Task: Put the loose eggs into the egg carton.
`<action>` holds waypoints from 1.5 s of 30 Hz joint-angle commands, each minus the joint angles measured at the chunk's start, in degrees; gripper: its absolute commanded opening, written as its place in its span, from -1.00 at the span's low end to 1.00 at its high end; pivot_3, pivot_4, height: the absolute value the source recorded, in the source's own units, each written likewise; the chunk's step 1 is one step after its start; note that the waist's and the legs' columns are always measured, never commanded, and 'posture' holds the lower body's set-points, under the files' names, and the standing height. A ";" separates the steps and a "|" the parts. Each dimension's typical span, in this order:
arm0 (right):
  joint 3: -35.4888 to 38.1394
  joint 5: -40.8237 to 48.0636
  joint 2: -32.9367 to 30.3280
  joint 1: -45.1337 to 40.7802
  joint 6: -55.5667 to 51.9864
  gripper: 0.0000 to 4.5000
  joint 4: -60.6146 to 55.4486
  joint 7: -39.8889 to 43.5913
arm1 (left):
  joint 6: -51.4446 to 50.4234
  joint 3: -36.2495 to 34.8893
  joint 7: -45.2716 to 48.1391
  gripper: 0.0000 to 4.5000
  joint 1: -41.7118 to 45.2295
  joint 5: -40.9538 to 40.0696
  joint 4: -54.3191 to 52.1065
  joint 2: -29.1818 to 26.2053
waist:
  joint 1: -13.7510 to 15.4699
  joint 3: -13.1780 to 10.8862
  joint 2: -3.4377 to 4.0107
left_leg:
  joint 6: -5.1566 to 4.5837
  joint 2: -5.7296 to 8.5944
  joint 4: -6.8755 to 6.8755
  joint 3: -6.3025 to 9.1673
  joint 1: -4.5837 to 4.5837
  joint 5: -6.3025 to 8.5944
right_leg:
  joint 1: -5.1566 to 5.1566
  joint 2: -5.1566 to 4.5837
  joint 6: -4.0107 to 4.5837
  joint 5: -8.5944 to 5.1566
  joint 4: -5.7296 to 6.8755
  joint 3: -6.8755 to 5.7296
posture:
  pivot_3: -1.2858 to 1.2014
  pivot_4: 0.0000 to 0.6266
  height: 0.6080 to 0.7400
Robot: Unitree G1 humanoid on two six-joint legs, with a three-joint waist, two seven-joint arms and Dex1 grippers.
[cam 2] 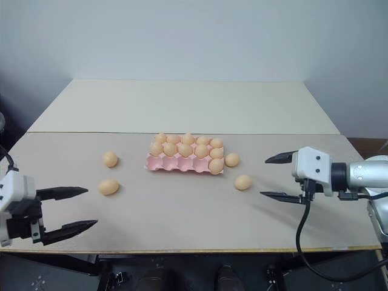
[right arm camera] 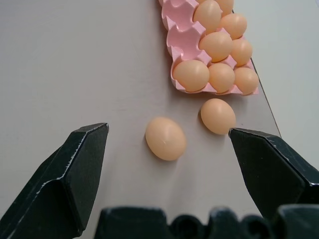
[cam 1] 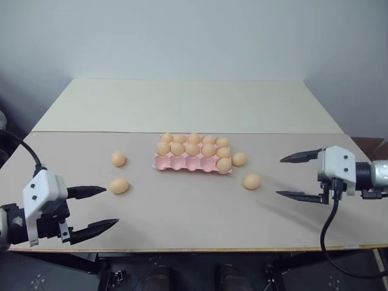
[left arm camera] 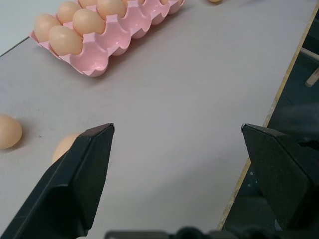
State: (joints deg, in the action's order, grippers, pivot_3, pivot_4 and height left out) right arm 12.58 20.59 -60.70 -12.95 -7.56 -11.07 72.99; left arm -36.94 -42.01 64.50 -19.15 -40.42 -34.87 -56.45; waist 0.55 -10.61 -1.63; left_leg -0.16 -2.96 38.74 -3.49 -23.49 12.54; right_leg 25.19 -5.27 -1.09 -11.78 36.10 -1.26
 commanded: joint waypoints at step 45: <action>-20.07 -19.34 18.20 -14.85 14.22 0.74 28.61 -13.43 | 0.45 14.57 -1.22 1.00 11.15 -0.77 0.21 -1.94 | -1.05 0.02 -0.03 | -0.01 0.04 -0.01 -0.11 0.06 0.00 | -0.03 0.07 -0.06 0.08 0.02 0.24 | 0.03 -0.52 1.00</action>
State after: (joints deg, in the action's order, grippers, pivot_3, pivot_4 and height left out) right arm -8.13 1.26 -42.42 -26.79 5.22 17.53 59.60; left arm -37.56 -25.87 63.21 -7.84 -40.95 -33.22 -58.13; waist -0.49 -10.60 -1.66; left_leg -0.17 -2.92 38.73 -3.61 -23.43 12.54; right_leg 25.16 -5.20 -1.15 -11.70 36.11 -1.02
